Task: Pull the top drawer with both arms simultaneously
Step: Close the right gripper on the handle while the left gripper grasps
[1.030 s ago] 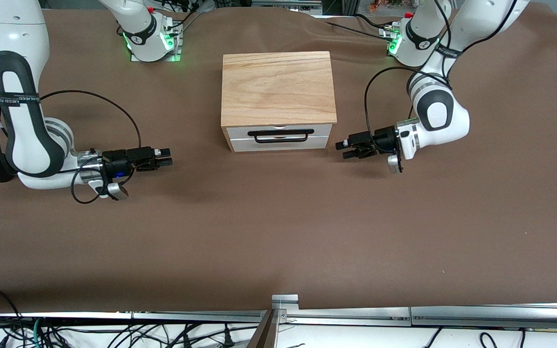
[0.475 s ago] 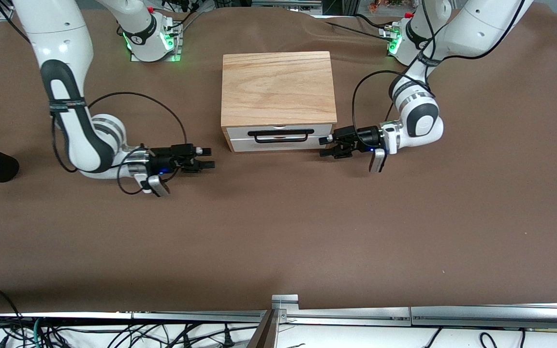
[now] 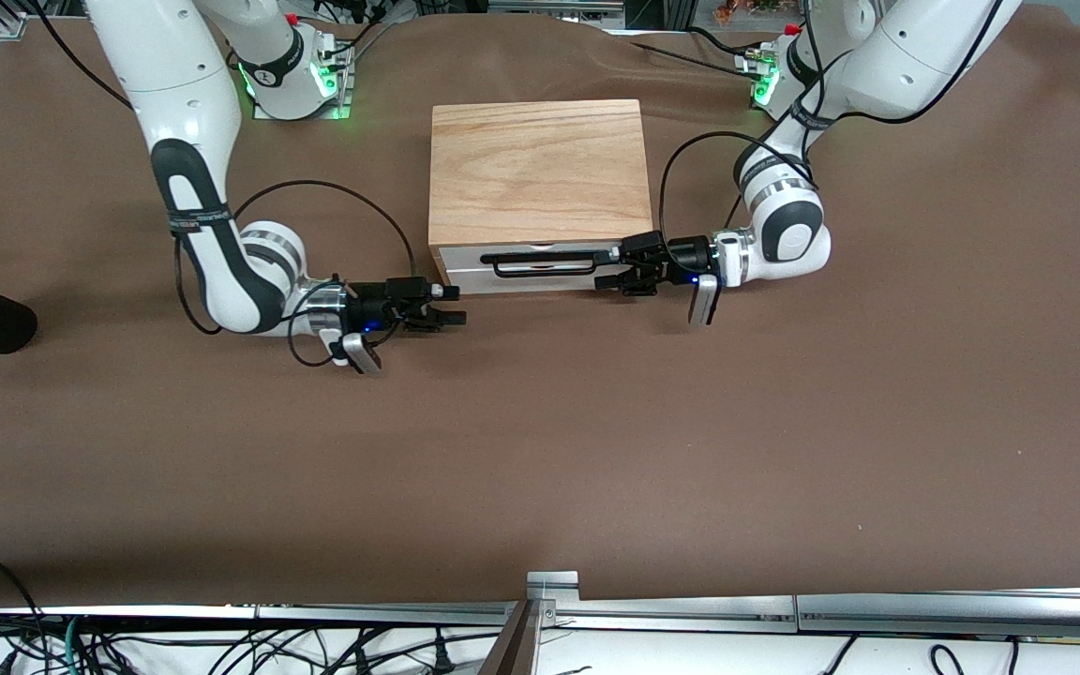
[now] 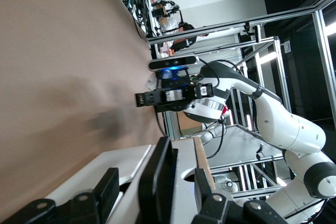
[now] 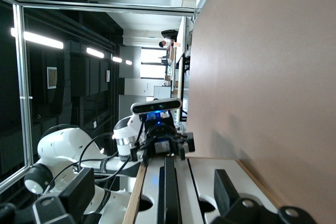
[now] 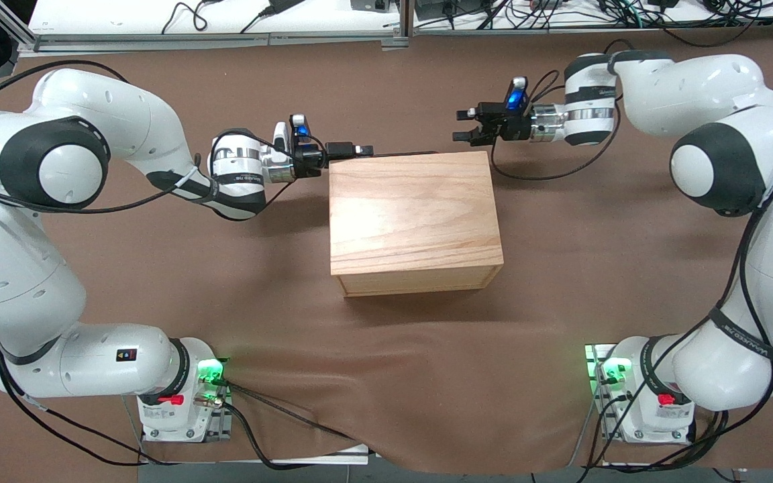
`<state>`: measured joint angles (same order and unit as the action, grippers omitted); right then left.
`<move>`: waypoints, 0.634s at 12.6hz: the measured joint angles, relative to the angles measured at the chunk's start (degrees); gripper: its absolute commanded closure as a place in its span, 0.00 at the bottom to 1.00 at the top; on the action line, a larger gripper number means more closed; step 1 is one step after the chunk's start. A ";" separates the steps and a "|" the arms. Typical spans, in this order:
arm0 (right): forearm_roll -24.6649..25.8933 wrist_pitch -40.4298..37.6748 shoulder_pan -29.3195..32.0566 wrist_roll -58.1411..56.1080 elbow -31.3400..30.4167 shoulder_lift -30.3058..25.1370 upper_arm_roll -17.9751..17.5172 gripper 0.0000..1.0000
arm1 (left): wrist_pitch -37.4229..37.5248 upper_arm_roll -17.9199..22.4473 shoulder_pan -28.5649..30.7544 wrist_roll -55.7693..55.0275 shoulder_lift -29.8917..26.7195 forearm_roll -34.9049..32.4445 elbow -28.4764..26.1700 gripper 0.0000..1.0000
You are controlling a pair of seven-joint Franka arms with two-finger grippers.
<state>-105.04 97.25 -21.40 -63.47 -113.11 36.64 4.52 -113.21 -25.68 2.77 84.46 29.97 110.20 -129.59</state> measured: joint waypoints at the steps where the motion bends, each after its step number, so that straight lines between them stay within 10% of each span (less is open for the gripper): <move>1: -1.29 1.28 -1.58 -0.10 0.00 0.01 -0.01 0.00 | -0.05 -0.42 -0.15 0.51 0.15 0.41 0.02 0.44; 6: -2.23 2.87 -5.33 -1.45 -0.29 0.01 0.01 0.01 | 0.53 -0.48 -0.01 2.46 1.40 0.96 0.32 0.46; 8: -2.14 2.87 -5.67 -2.43 -0.96 0.03 0.02 0.02 | 0.66 -0.49 -0.01 1.54 1.54 0.97 0.34 0.64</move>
<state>-107.17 100.12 -27.07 -65.89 -114.07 36.66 4.53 -112.56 -26.17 2.76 85.99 31.51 111.17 -129.25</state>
